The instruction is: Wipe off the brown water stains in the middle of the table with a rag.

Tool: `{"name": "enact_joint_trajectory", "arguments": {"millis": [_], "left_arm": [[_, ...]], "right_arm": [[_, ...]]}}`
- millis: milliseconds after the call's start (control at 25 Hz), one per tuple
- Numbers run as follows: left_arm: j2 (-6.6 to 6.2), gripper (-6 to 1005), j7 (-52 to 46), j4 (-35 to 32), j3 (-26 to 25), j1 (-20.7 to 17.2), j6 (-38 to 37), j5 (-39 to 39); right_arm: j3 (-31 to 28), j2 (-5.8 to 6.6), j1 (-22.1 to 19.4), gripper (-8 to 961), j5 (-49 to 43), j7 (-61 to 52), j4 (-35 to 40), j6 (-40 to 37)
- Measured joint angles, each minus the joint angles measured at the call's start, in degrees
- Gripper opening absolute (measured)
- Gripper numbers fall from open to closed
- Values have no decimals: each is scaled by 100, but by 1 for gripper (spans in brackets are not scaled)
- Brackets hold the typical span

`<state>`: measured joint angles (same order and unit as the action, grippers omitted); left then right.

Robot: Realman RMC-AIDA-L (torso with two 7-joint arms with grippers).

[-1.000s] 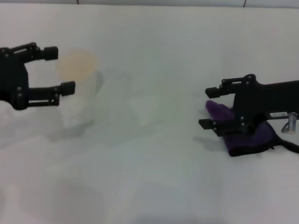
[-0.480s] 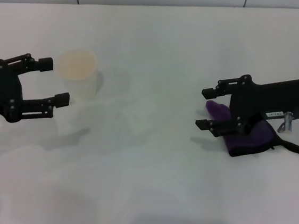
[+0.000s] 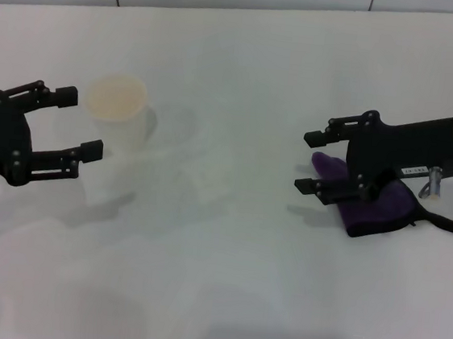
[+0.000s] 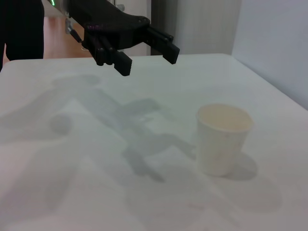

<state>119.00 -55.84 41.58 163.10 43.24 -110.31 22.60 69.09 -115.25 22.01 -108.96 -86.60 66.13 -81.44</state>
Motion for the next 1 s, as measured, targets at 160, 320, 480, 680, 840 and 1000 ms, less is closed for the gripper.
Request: {"name": "enact_joint_trajectory", "arguments": {"millis": [160, 320, 480, 680, 840, 1000], "left_arm": [[0, 873, 6, -2, -5, 10, 16, 5], [0, 873, 15, 3, -6, 12, 15, 10], [0, 873, 17, 17, -6, 15, 7, 16], [0, 873, 19, 16, -6, 17, 4, 16], [0, 873, 21, 21, -6, 18, 3, -6], [0, 873, 21, 17, -6, 13, 0, -97]], "right_arm": [[0, -5, 25, 682, 0, 3, -5, 2], [0, -6, 29, 682, -6, 6, -12, 10], [0, -6, 31, 682, -4, 7, -13, 10], [0, -6, 32, 682, -4, -13, -13, 9], [8, -6, 31, 682, 5, -32, -14, 2], [8, -6, 31, 682, 17, -37, -13, -6]]}}
